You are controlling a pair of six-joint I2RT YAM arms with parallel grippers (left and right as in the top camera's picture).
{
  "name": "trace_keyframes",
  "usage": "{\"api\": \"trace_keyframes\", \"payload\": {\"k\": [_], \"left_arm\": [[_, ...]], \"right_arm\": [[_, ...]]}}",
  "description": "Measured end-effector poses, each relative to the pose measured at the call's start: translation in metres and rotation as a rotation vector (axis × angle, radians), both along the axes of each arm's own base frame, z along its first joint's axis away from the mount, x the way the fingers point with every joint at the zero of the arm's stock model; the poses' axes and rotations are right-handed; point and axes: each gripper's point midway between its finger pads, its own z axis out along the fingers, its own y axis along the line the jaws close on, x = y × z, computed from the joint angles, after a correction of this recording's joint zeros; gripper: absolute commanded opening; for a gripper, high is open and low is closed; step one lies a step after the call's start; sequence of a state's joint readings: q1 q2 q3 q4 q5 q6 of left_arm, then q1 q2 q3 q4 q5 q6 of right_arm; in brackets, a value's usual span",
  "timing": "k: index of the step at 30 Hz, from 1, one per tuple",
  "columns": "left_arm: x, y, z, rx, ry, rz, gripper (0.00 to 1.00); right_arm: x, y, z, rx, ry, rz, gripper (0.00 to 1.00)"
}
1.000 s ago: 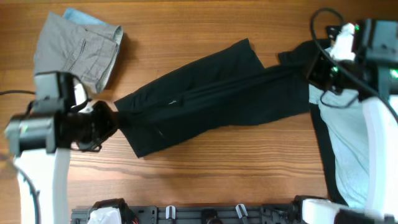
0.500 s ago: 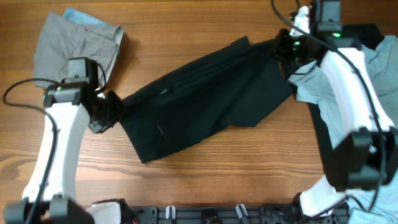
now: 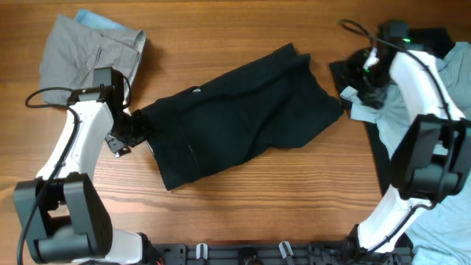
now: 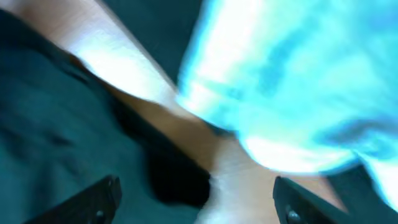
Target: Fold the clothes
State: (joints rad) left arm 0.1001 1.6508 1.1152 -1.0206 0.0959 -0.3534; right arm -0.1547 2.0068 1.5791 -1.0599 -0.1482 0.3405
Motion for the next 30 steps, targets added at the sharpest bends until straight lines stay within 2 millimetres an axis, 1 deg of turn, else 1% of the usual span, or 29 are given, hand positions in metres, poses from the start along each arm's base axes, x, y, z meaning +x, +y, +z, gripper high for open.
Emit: {"api": "trace_keyframes", "payload": {"k": [1,3,4,5,6,7,9,10,13,14,16,18,19,20,23,24,25,27,29,30], "left_arm": [[0.000,-0.003,0.002,-0.018,-0.008,-0.011,0.65],[0.002,-0.011,0.010,-0.057,-0.042,-0.041,0.57],[0.004,-0.015,0.016,-0.080,-0.070,-0.063,0.47],[0.006,-0.019,0.022,-0.102,-0.098,-0.085,0.37],[0.007,-0.022,0.027,-0.119,-0.117,-0.093,0.30],[0.007,-0.027,0.033,-0.140,-0.141,-0.118,0.26],[0.008,-0.034,0.040,-0.168,-0.173,-0.165,0.15],[0.008,-0.039,0.042,-0.181,-0.183,-0.198,0.11],[0.007,-0.058,0.043,-0.208,-0.194,-0.281,0.08],[0.007,-0.066,0.043,-0.213,-0.200,-0.317,0.07],[0.009,-0.083,0.039,-0.214,-0.219,-0.394,0.08],[0.006,-0.094,0.030,-0.211,-0.212,-0.439,0.08],[0.002,-0.099,0.023,-0.200,-0.199,-0.460,0.08],[-0.002,-0.101,0.015,-0.193,-0.182,-0.469,0.08],[-0.020,-0.100,-0.013,-0.165,-0.101,-0.462,0.08],[-0.022,-0.098,-0.018,-0.160,-0.088,-0.448,0.09],[-0.030,-0.095,-0.030,-0.149,-0.052,-0.438,0.09],[-0.036,-0.091,-0.044,-0.133,-0.027,-0.409,0.09],[-0.040,-0.087,-0.051,-0.116,-0.001,-0.383,0.10],[-0.040,-0.085,-0.054,-0.103,0.007,-0.369,0.13]], "right_arm": [[-0.008,-0.006,-0.001,0.009,0.026,0.000,0.82],[-0.015,-0.009,-0.004,0.033,0.043,0.012,0.84],[-0.019,-0.007,-0.006,0.050,0.050,0.030,0.88],[-0.021,-0.004,-0.009,0.062,0.056,0.040,0.88],[-0.024,0.000,-0.013,0.075,0.062,0.058,0.88],[-0.027,0.004,-0.017,0.086,0.066,0.071,0.88],[-0.032,0.016,-0.028,0.118,0.066,0.105,0.86],[-0.034,0.024,-0.034,0.144,0.059,0.129,0.83],[-0.032,0.044,-0.043,0.217,0.013,0.187,0.74],[-0.033,0.050,-0.046,0.239,0.003,0.199,0.69],[-0.032,0.059,-0.050,0.266,-0.018,0.208,0.45],[-0.029,0.063,-0.052,0.277,-0.037,0.210,0.20],[-0.027,0.063,-0.053,0.281,-0.045,0.204,0.10],[-0.027,0.064,-0.054,0.284,-0.048,0.196,0.04],[-0.029,0.062,-0.055,0.278,-0.032,0.176,0.04],[-0.036,0.058,-0.056,0.255,0.004,0.162,0.04],[-0.040,0.055,-0.057,0.235,0.029,0.150,0.04],[-0.057,0.041,-0.055,0.149,0.108,0.113,0.04],[-0.070,0.030,-0.049,0.081,0.156,0.088,0.04],[-0.076,0.024,-0.042,0.044,0.172,0.075,0.04]]}}
